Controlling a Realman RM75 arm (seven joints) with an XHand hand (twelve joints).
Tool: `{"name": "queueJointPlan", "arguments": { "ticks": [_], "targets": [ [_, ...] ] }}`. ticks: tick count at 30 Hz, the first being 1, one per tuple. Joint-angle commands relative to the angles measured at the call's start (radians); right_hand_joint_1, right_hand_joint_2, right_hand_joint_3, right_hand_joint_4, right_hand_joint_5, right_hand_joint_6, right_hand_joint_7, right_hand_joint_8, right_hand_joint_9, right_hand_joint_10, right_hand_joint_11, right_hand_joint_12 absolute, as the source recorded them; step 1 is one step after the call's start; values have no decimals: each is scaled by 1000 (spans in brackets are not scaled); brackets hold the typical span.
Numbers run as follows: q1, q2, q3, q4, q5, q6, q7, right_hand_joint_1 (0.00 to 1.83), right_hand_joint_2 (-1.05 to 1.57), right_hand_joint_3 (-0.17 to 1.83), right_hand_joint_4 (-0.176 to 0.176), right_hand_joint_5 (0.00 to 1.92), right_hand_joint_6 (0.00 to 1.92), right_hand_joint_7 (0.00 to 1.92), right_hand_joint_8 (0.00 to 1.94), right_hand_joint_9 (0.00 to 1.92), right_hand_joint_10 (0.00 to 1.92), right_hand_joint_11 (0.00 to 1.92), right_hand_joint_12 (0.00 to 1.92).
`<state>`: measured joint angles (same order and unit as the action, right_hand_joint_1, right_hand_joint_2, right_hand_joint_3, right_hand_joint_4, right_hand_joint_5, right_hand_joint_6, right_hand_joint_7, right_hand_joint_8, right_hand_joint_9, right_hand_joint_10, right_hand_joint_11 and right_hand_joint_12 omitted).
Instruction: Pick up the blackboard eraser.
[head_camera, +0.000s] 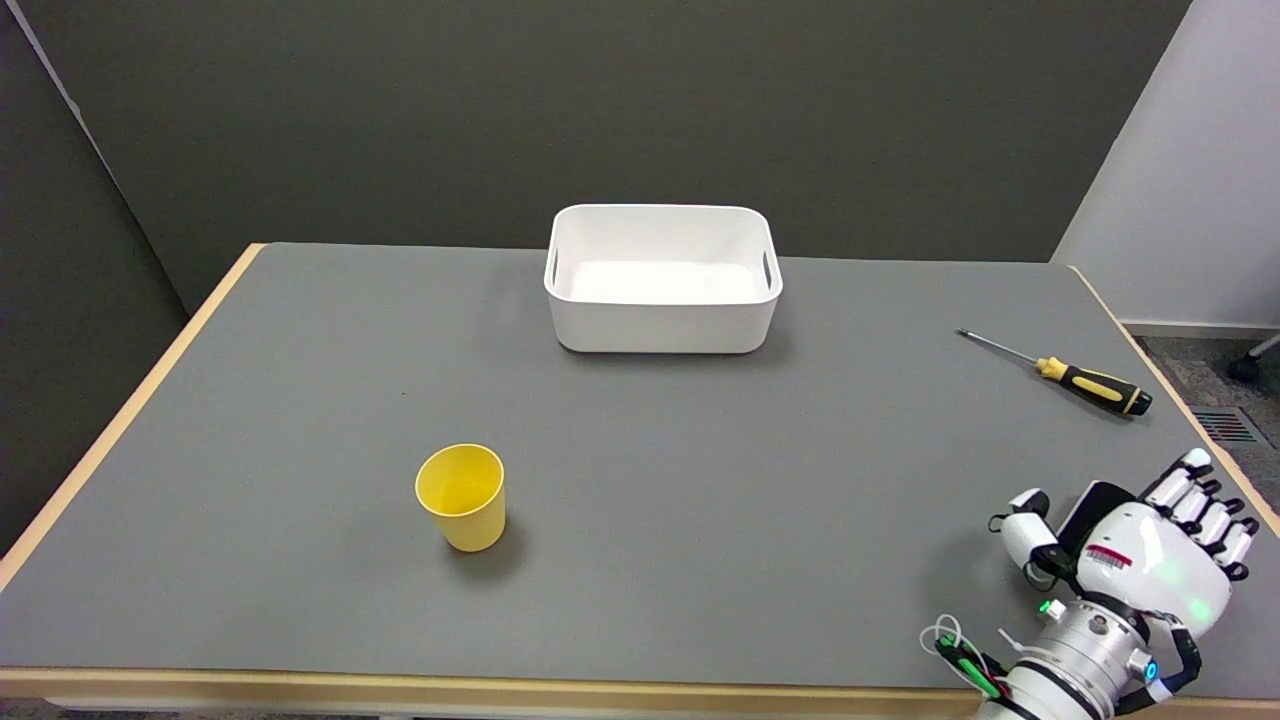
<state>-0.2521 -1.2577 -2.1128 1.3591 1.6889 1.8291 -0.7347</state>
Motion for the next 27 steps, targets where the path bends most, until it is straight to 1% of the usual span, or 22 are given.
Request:
{"name": "queueJointPlan", "arguments": {
  "ticks": [1, 7, 11, 12, 14, 16, 21, 27],
  "targets": [
    [-18, -17, 12, -14, 66, 7, 14, 535, 701, 833, -176, -1, 91, 28, 467, -1, 710, -1, 1049],
    [14, -3, 8, -25, 67, 3, 15, 531, 697, 836, -176, -1, 92, 29, 467, -1, 720, -1, 1050],
    [34, 5, -11, -33, 99, 3, 15, 537, 723, 798, -176, -1, 108, 45, 474, -1, 742, -1, 1043],
    [39, 6, -14, -37, 109, 3, 16, 537, 723, 806, -176, -1, 112, 49, 479, -1, 744, -1, 1039],
    [48, 7, -22, -47, 129, 3, 28, 543, 693, 887, -176, -1, 119, 50, 496, 0, 731, -1, 1041],
    [55, 5, -27, -60, 151, 3, 56, 536, 681, 911, -176, -1, 118, 47, 500, 3, 726, -1, 1038],
    [67, 5, -35, -70, 188, 3, 74, 535, 674, 920, -176, -1, 116, 45, 503, 6, 726, -1, 1035],
    [73, 5, -35, -72, 197, 3, 75, 535, 670, 923, -176, -1, 115, 47, 516, 13, 734, -1, 1034]
  ]
}}
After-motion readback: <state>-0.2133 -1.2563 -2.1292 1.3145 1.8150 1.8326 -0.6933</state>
